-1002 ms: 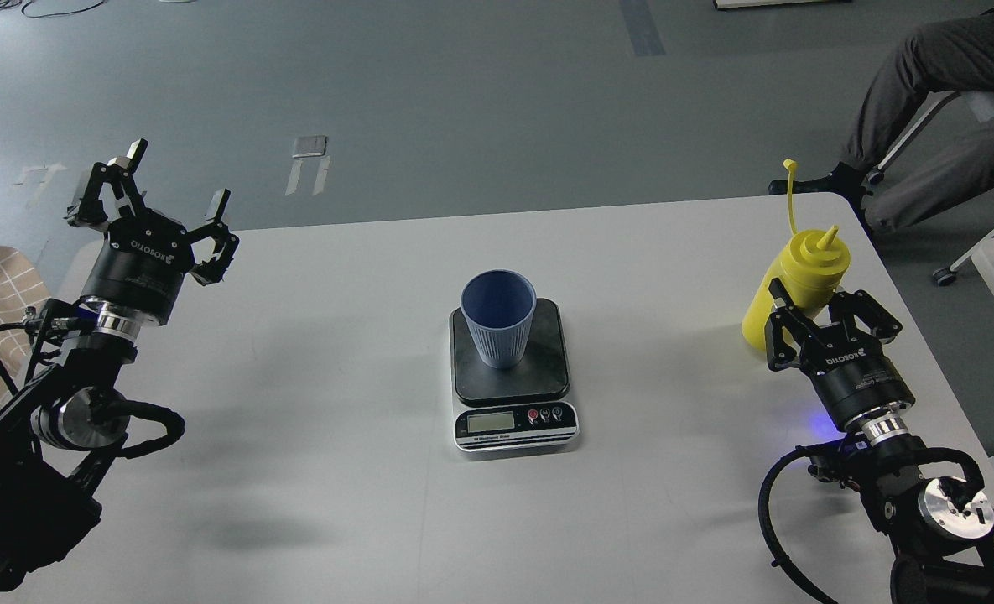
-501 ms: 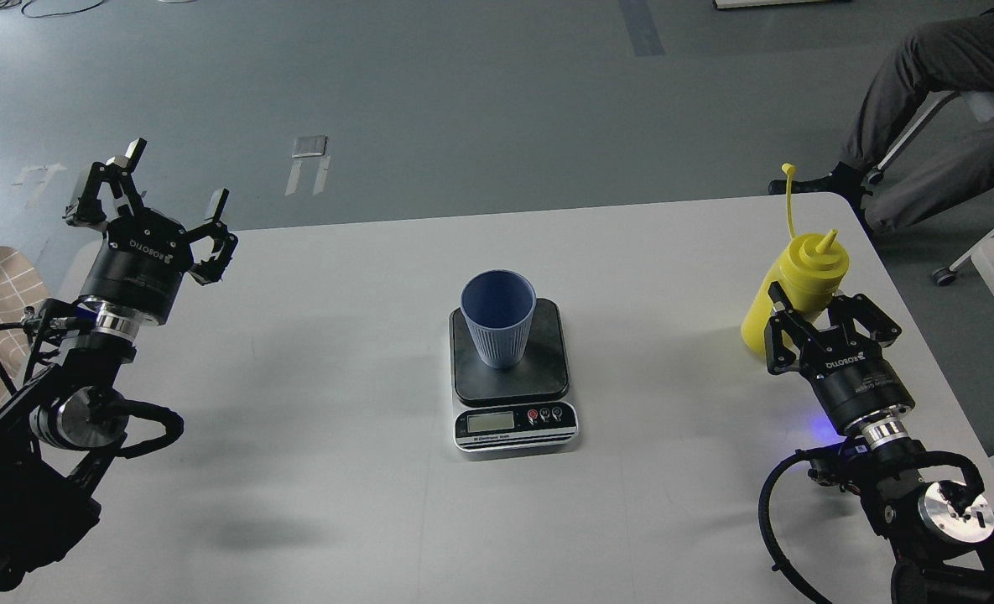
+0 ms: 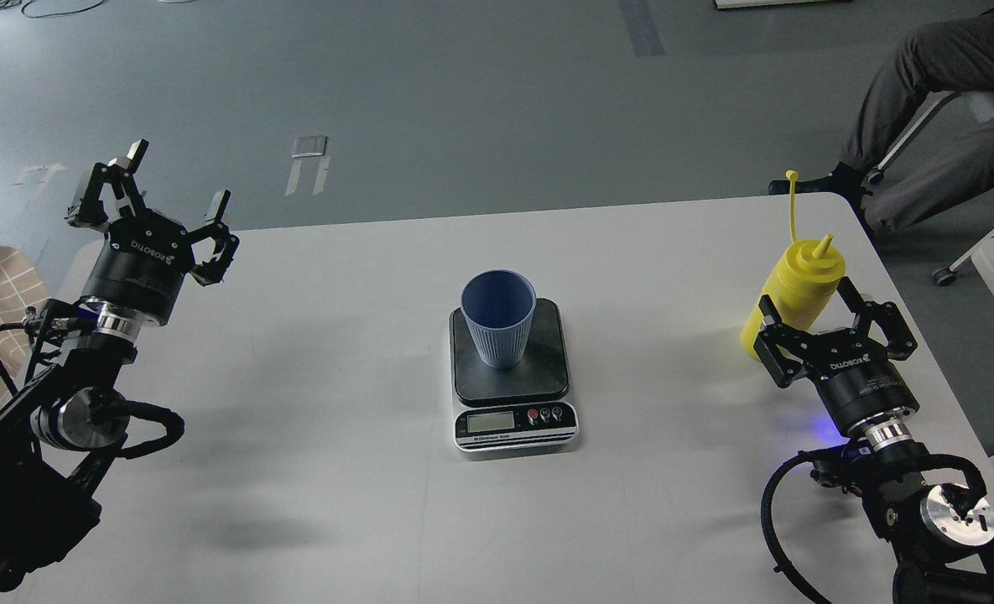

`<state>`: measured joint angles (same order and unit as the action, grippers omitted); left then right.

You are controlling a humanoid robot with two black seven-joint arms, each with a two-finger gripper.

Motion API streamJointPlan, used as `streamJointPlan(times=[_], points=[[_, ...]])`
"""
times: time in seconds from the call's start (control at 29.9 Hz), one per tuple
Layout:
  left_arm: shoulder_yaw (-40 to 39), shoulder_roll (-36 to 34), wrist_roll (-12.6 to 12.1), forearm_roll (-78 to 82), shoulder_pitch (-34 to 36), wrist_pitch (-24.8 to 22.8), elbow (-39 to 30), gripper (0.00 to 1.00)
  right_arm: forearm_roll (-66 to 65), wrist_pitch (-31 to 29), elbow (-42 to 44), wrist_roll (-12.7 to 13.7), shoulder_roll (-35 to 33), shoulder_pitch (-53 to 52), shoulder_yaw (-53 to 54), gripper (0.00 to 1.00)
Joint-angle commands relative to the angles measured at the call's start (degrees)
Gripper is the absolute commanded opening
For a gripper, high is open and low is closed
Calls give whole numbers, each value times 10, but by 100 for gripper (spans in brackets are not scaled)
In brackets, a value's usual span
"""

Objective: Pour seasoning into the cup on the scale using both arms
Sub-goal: 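Set the yellow bottle down and open the right gripper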

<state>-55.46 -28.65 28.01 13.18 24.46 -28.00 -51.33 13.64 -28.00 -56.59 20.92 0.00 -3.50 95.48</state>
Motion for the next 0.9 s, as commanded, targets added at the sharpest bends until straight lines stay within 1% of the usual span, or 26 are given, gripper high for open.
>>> streamJointPlan(times=[0.0,0.17,0.2,0.37,0.5,0.57,0.74,0.87], points=[[-1,0,0,0,-2,0,-1,98,0,0,-9,0,0,5,0,99],[-2,0,0,0,-3,0,0,98,0,0,-66,0,0,37,-3,99],[-2,0,0,0,-3,0,0,98,0,0,-66,0,0,37,-3,99],[-3,1,0,0,-2,0,0,98,-2,0,-139,1,0,78,-8,99],[-3,1,0,0,-2,0,0,98,-2,0,-178,1,0,101,-8,99],[-3,1,0,0,-2,0,0,98,-2,0,-217,1,0,120,-8,99],[-3,1,0,0,-2,0,0,98,-12,0,-276,3,0,138,-13,100],[-2,1,0,0,-2,0,0,98,-48,0,-294,4,0,133,-29,100]])
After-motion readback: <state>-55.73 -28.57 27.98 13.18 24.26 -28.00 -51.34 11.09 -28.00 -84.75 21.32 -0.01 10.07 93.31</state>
